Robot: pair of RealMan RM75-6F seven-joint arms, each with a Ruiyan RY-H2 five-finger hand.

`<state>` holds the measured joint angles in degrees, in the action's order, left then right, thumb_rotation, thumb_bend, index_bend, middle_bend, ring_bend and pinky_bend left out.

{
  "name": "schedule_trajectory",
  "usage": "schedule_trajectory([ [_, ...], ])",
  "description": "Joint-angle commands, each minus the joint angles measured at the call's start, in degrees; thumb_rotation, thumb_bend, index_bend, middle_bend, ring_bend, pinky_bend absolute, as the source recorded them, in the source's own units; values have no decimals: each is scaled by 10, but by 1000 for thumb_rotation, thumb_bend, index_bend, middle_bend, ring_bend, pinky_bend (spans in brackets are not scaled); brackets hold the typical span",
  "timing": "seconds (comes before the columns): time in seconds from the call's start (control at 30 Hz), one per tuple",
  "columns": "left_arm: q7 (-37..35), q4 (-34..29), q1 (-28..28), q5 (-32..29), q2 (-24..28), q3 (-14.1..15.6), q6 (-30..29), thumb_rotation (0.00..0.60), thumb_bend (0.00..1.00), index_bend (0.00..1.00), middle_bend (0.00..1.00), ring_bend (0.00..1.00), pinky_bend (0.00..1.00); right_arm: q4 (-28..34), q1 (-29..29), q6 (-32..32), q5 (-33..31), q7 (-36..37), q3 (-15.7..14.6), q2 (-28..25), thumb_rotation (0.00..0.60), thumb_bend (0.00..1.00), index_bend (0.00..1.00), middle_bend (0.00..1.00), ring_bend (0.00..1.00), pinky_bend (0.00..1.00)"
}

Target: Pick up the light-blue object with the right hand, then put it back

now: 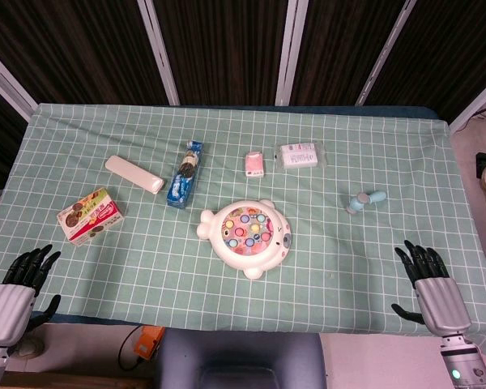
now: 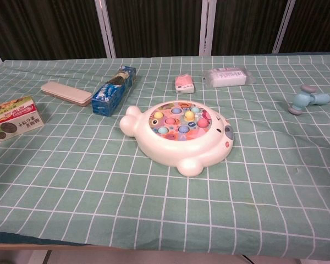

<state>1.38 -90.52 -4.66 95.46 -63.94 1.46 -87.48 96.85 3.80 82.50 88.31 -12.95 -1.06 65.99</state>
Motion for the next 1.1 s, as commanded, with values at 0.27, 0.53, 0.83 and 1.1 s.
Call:
schedule_trajectory([
  [0.27,2,-3,0,2,-2,0,-5,600,397,0,0,3,97,-20,17,-19,-10,31,17,7,600,238,0,0,0,0],
  [0.53,-4,0,-6,-13,0,-4,8,600,399,0,0,3,98,-160,155,-169,-78,53,113,46,600,232,143,11,0,0],
  [0.83,27,-5,-4,-37,-7,-9,15,600,397,0,0,3,98,-431,306,-360,-114,132,145,138,600,251,385,95,0,0],
  [1.1,47,-9,-5,-49,-13,-13,23,600,398,0,0,3,98,-596,353,-395,-78,186,112,208,600,343,499,108,0,0],
])
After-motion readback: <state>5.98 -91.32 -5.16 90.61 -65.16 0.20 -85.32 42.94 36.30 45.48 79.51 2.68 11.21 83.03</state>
